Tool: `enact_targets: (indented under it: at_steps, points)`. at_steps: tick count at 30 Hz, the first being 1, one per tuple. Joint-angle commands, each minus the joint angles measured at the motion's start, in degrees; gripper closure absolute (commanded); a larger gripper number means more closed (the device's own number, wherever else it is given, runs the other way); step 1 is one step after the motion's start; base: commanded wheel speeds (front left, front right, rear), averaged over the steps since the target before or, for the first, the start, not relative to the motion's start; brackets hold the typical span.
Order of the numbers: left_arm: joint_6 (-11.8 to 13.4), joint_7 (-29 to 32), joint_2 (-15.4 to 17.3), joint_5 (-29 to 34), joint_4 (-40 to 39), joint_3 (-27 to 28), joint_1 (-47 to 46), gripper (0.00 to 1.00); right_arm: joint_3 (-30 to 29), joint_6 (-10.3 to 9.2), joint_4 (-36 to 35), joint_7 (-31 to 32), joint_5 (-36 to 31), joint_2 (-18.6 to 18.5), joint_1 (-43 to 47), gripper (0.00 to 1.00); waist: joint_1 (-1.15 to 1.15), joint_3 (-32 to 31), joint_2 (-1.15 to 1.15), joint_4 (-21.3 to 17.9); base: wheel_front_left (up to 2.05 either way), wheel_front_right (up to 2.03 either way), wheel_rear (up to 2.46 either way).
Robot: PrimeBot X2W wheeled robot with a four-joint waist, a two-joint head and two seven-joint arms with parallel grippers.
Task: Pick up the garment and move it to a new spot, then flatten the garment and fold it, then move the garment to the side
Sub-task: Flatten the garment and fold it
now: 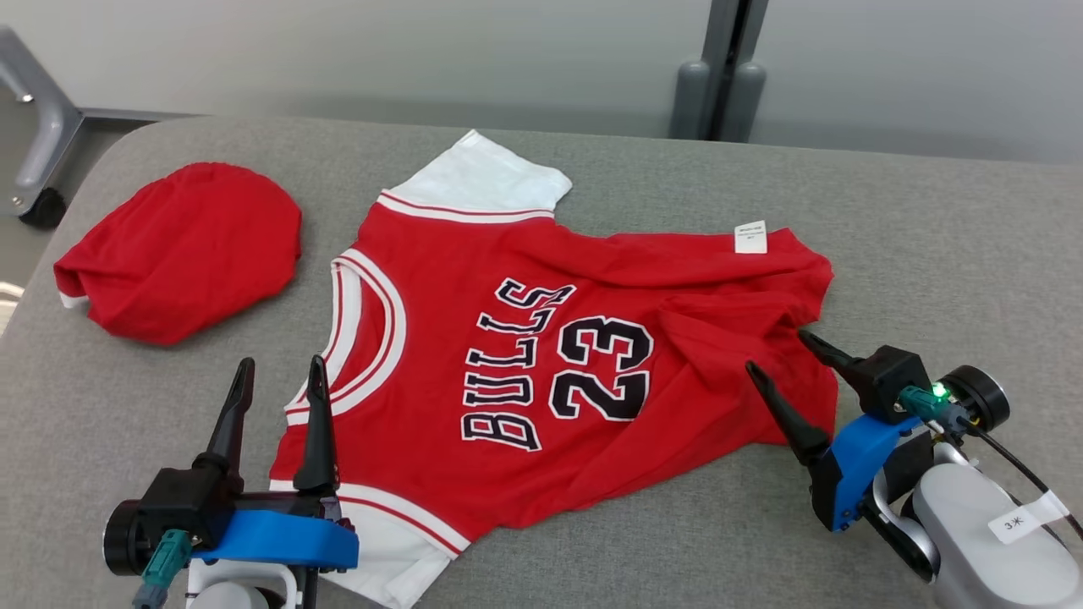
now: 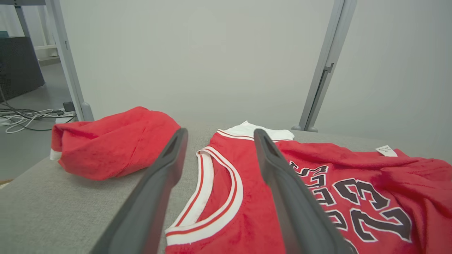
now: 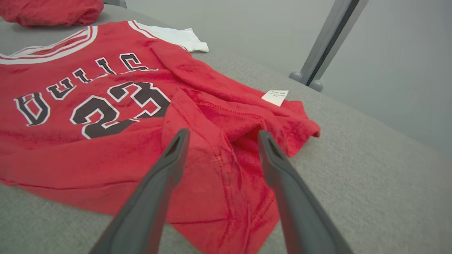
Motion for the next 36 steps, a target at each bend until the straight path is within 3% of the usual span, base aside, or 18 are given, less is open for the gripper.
enact_targets:
  at_steps: [1,17,18,20,27,36]
  points:
    - [-0.13,-0.25,-0.08,-0.40,0.13,-0.44,-1.00,0.00,2.34,0.02,1.68,0.24,1.56,-1.50,-2.04,0.00,-0.01,1.67,-0.01,1.91,0.00,0.00,0.00]
    - [-0.13,-0.26,-0.30,-1.47,0.67,-2.56,-2.92,0.00,17.73,0.02,8.75,2.84,15.23,-6.31,-8.36,0.00,-0.01,3.38,-0.01,5.45,0.00,0.00,0.00]
    - [-0.13,-0.25,-0.31,-1.53,0.70,-2.53,-2.91,0.00,18.53,0.02,8.75,3.03,16.24,-6.57,-8.53,0.38,-0.01,3.33,-0.01,5.48,0.00,0.00,0.00]
    - [-0.13,-0.25,-0.33,-1.62,0.76,-2.46,-2.74,0.00,19.74,0.02,8.65,2.38,17.75,-7.25,-8.69,1.00,-0.01,3.16,-0.01,5.46,0.00,0.00,0.00]
    - [-0.13,-0.25,-0.36,-1.86,0.94,-0.58,-0.48,0.00,20.18,0.02,7.09,-2.82,20.99,-7.70,-6.54,1.00,-0.01,1.30,-0.01,2.99,0.00,0.00,0.00]
    - [-0.14,-0.26,-0.37,-2.23,0.86,0.32,1.25,0.00,16.16,0.02,-1.13,-6.74,20.54,-5.85,-0.04,1.00,-0.01,-1.48,-0.01,-1.85,0.00,0.00,0.00]
